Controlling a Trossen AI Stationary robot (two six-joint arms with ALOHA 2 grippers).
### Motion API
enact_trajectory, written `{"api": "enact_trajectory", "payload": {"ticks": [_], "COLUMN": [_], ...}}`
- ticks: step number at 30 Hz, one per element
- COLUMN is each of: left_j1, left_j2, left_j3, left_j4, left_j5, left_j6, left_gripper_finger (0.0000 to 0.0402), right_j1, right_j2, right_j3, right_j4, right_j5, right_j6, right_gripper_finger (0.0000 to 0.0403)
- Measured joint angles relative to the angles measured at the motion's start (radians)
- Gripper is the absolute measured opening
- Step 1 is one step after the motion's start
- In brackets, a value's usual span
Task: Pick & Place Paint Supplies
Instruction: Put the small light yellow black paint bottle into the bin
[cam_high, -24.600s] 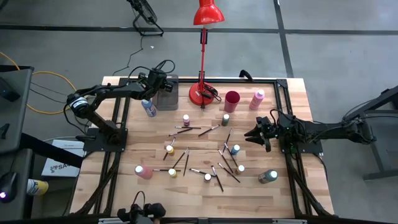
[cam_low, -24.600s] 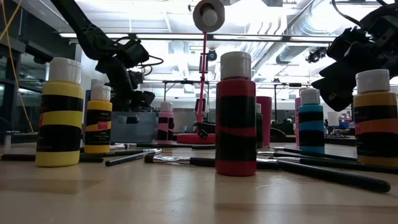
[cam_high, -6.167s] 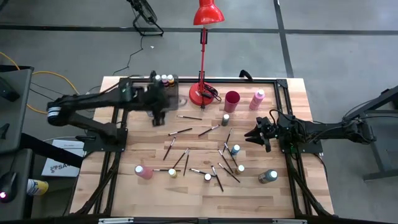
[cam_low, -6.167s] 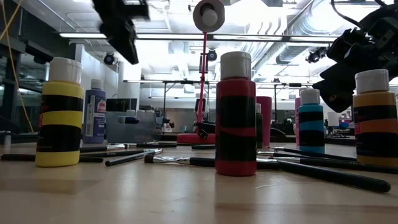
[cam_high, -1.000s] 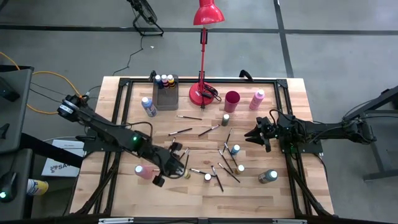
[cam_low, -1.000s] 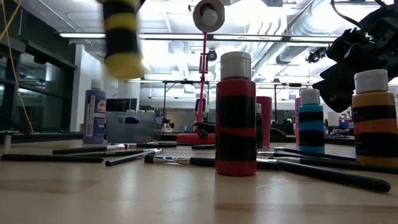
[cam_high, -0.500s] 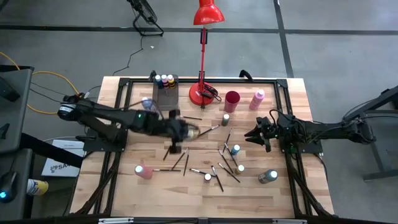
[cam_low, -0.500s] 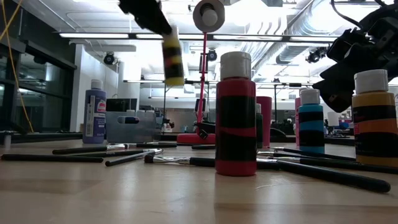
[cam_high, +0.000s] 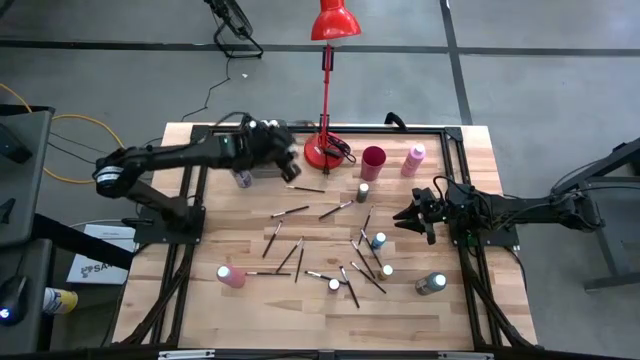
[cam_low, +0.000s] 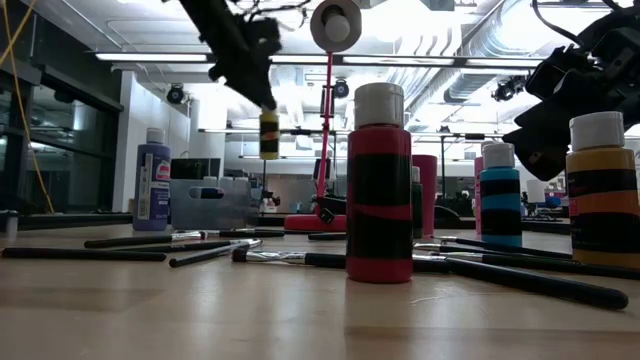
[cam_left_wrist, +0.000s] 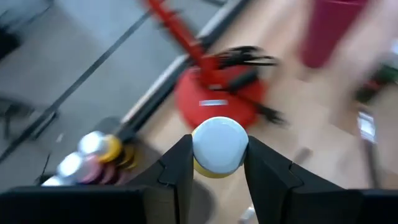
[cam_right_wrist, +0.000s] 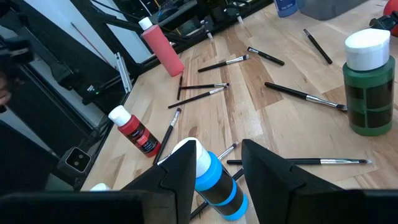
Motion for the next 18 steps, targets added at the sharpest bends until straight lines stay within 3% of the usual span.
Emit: {"api": "enact_trajectory", "payload": {"ticks": [8,18], "left_j1": [0.199,0.301], "left_j2": [0.039,0.093], "left_j3": [0.0,-0.017], "left_j4": [-0.027,-0.067], "left_j5": [-0.045,-0.049], "left_j6": [-0.162,-0.299], "left_gripper_finger": [0.0116,0.0116], "right_j1": [0.0,0.0], "right_j2": [0.0,0.0], "right_j3": [0.0,0.0], "right_j4": [0.0,0.0], "right_j5": [0.0,0.0], "right_j6": [0.0,0.0], "right_gripper_finger": [0.0122,0.0122]}}
